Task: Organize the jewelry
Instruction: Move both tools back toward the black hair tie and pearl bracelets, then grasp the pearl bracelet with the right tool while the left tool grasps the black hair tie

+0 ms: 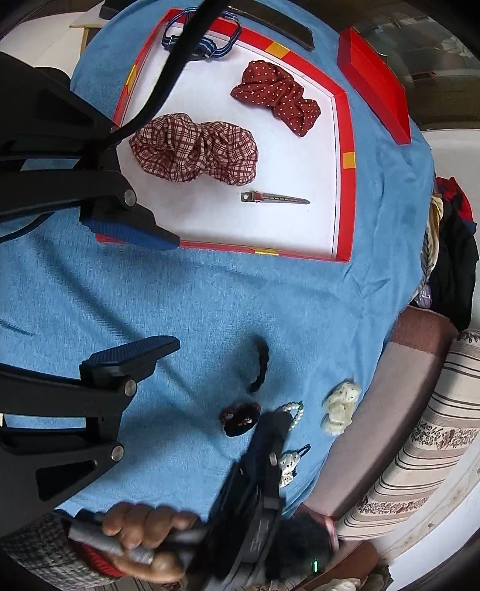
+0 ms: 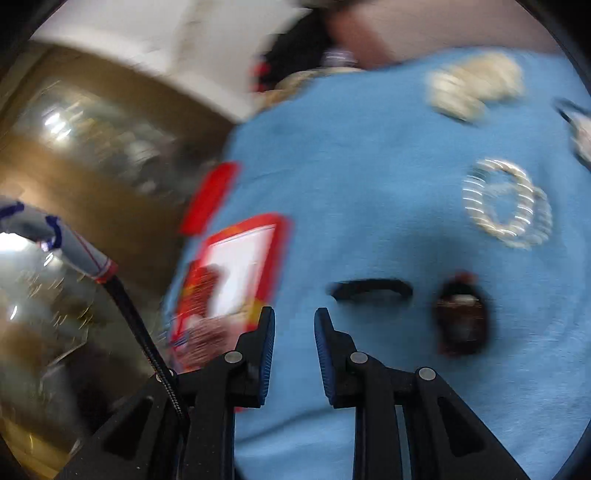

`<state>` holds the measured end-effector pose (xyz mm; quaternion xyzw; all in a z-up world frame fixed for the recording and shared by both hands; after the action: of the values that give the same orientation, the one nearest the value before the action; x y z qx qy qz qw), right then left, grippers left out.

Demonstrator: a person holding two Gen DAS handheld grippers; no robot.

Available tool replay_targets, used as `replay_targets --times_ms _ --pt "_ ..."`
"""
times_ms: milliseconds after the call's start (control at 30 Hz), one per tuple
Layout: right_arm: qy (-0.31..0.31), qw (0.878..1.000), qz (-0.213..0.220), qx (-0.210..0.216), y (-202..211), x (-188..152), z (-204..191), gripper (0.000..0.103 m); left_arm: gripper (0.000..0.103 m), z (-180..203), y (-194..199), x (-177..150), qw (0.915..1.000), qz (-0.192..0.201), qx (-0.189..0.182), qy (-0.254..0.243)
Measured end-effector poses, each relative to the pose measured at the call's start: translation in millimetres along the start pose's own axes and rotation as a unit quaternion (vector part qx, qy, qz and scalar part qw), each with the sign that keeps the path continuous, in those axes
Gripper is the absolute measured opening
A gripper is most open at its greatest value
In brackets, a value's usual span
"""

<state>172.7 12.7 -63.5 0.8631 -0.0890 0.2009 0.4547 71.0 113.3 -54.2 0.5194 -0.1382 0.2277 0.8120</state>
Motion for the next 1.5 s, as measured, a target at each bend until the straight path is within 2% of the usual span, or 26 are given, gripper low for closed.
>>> replay_targets --times_ms 33,133,300,500,633,800,1033,1133,1200,1233,1300,1367,1500 --pt "-0.004 1.000 0.008 -0.010 5.8 0.5 3.7 0.027 0.047 -1.0 0.4 -0.1 1.0000 0.000 -0.001 0.000" --pt "-0.020 0.994 0.038 -0.102 27.3 -0.7 38.4 0.028 0.047 -2.5 -0.7 -0.8 1.0000 -0.002 -0.004 0.000" --pt "-0.043 0.980 0.022 -0.191 42.2 -25.7 93.7 0.030 0.047 3.1 -9.7 -2.9 0.9999 -0.010 -0.010 -0.008" --pt "-0.027 0.975 0.026 -0.220 39.2 -34.8 102.9 0.030 0.047 16.7 -32.2 -9.2 0.9989 -0.036 -0.022 -0.019" --pt "-0.035 0.967 0.049 -0.247 34.5 -10.8 112.5 0.031 0.047 24.4 -41.6 -13.3 0.9980 -0.047 -0.030 -0.030" --pt "-0.048 0.960 0.048 -0.272 19.0 14.5 132.8 0.031 0.047 34.1 -63.2 -12.3 0.9958 -0.063 -0.051 -0.042" --pt "-0.015 0.946 0.042 -0.322 -12.2 33.2 145.9 0.031 0.047 43.6 -89.1 -11.6 0.9921 -0.080 -0.077 -0.059" --pt "-0.007 0.943 0.043 -0.329 -19.0 38.0 148.7 0.031 0.047 47.3 -94.8 -10.7 0.9915 -0.081 -0.078 -0.066" --pt "-0.004 0.942 0.037 -0.333 -20.7 37.9 151.1 0.014 0.048 48.7 -96.6 -10.1 0.9916 -0.080 -0.077 -0.067" --pt "-0.008 0.943 0.034 -0.332 -19.9 37.0 153.6 0.007 0.048 48.8 -96.5 -9.9 0.9917 -0.079 -0.077 -0.065" --pt "-0.024 0.942 0.034 -0.334 -10.1 34.3 158.0 0.006 0.048 48.0 -95.0 -9.9 0.9917 -0.080 -0.079 -0.062" --pt "-0.030 0.934 0.043 -0.353 10.1 25.3 163.6 0.006 0.048 46.5 -93.1 -9.6 0.9917 -0.080 -0.084 -0.055" --pt "-0.039 0.923 0.049 -0.378 56.3 -10.8 177.0 0.006 0.048 46.0 -93.1 -8.8 0.9901 -0.083 -0.101 -0.050"
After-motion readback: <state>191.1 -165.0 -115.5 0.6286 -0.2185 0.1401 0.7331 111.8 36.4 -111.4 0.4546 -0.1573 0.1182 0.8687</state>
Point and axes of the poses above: each gripper's, at about its wrist camera, not at the fingertips, and y roughly against the way its jaws point, z to its right, x to its top, the point moved 6 cm from there along -y, roughly the way its jaws point, and after that the axes turned 15 degrees about -x, right-handed, at the moved point
